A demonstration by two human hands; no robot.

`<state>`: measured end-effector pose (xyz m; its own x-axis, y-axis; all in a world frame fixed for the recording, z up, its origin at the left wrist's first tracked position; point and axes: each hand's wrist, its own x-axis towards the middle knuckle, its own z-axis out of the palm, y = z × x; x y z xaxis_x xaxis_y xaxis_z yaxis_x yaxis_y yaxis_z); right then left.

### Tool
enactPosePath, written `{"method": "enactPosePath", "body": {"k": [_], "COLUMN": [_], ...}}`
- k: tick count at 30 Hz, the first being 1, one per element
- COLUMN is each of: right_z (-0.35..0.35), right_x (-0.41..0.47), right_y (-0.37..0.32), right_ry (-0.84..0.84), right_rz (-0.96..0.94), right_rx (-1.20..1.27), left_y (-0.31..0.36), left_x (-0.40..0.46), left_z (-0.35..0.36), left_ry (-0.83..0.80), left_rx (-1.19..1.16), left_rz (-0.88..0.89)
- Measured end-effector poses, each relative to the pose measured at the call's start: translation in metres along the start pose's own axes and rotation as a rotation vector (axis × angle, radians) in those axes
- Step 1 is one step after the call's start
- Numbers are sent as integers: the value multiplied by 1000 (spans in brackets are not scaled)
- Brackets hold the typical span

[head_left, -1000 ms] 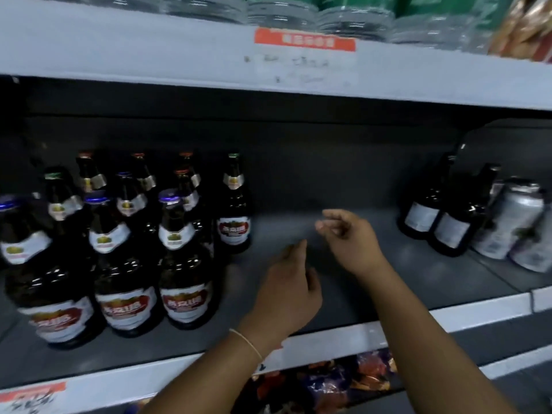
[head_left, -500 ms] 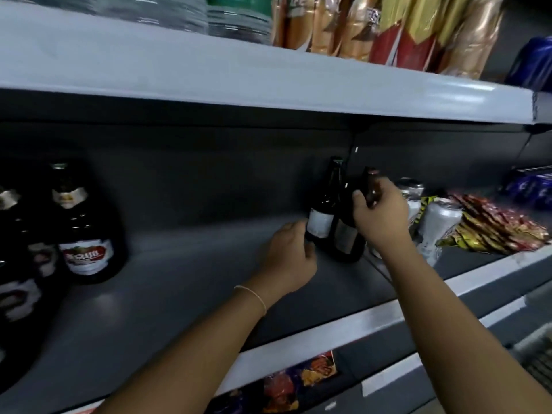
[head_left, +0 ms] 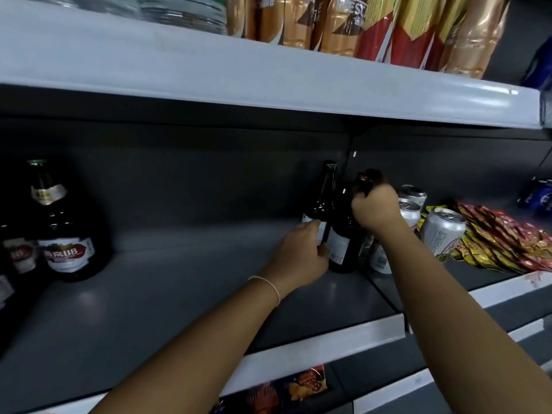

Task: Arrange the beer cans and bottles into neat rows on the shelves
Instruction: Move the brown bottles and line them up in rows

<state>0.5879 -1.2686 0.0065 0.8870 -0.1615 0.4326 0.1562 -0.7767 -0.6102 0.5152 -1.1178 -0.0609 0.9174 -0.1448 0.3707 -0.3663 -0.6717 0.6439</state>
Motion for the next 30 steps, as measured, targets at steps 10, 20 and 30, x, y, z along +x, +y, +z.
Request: {"method": "enactPosePath", "body": {"k": [10,20,30], "right_z": [4,36,85], "right_x": [-22,-75,-153], "right_y": [-14,-96,-216], "right_ry": [46,-143,-166], "right_rz": [-98,-159,-243], "right_rx": [195,357,464], "left_y": [-15,-59,-118], "left_x": [-10,-71,-149], "left_z": [-7,-79,-152], "left_ry": [-21,-87,228], "left_rx": [-25,-151,-185], "left_rz": [-66,-90,-291]}}
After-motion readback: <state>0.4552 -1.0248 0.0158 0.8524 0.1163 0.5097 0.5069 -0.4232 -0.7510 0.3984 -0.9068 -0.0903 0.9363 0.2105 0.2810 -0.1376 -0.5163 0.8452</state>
